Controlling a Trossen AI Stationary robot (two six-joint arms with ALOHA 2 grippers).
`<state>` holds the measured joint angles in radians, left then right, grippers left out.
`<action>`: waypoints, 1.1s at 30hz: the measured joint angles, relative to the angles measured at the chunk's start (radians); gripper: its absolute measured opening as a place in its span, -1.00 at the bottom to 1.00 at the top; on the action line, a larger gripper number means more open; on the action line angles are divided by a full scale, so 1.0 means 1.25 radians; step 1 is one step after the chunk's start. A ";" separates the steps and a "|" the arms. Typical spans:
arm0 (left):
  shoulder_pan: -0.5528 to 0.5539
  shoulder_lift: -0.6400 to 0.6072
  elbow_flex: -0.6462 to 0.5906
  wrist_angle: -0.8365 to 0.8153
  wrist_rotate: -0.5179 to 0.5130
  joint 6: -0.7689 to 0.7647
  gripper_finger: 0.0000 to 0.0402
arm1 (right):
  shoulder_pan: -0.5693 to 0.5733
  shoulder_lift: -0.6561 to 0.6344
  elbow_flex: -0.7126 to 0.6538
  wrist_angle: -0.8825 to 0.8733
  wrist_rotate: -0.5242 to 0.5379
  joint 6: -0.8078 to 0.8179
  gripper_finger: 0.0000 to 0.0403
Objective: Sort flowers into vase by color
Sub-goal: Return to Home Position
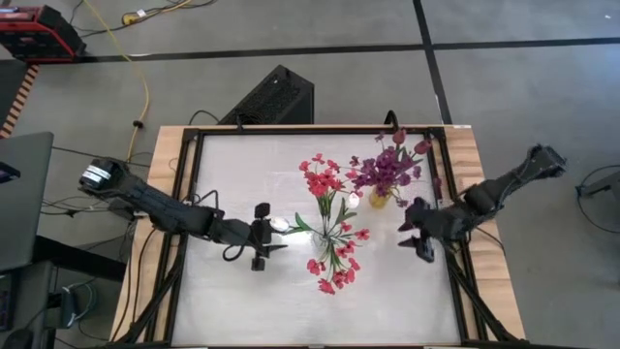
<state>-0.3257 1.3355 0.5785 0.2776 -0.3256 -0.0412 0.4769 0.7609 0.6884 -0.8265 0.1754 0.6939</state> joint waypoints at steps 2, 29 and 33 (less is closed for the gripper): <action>0.005 -0.032 0.000 -0.033 -0.002 0.018 -0.25 | 0.051 0.000 -0.042 0.090 0.048 0.014 0.23; 0.204 -0.411 -0.404 0.321 0.065 0.156 -0.25 | -0.183 0.098 -0.444 0.839 0.128 -0.153 0.01; 0.257 -0.497 -0.415 0.219 0.071 0.149 -0.25 | -0.233 0.041 -0.471 0.843 0.123 -0.190 -0.09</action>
<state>-0.0043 0.7139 0.0597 0.5517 -0.2368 0.1449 0.1853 0.8115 0.0995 0.2266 0.3286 0.4568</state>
